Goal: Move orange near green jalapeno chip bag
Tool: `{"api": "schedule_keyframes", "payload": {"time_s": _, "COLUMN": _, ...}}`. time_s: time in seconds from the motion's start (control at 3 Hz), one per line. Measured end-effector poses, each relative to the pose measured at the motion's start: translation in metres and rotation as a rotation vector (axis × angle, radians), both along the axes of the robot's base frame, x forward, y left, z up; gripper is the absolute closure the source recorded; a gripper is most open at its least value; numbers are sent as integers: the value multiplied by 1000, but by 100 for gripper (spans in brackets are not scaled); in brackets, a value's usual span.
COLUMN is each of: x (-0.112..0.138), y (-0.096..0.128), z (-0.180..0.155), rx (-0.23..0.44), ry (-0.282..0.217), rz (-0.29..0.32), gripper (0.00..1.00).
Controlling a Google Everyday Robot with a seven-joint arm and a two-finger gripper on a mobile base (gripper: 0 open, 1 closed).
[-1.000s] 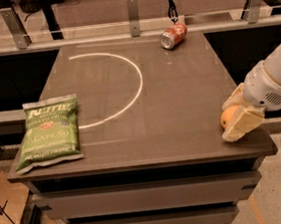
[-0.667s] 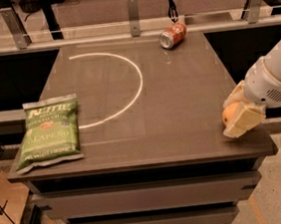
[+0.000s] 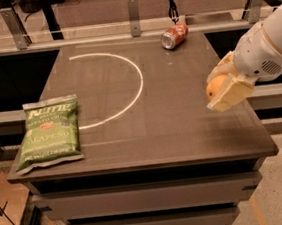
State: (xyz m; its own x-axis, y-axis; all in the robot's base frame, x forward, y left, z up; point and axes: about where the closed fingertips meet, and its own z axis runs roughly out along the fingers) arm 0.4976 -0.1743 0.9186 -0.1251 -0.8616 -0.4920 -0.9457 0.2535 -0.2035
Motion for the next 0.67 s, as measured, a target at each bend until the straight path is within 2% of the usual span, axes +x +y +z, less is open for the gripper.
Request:
{"api": "schedule_keyframes", "payload": {"time_s": 0.33, "x": 0, "y": 0, "z": 0, "rx": 0, "ry": 0, "rz": 0, "gripper": 100}}
{"api": "schedule_keyframes", "payload": {"time_s": 0.67, "x": -4, "y": 20, "z": -3, "rx": 58, "ry": 26, "rz": 50, "gripper": 100}}
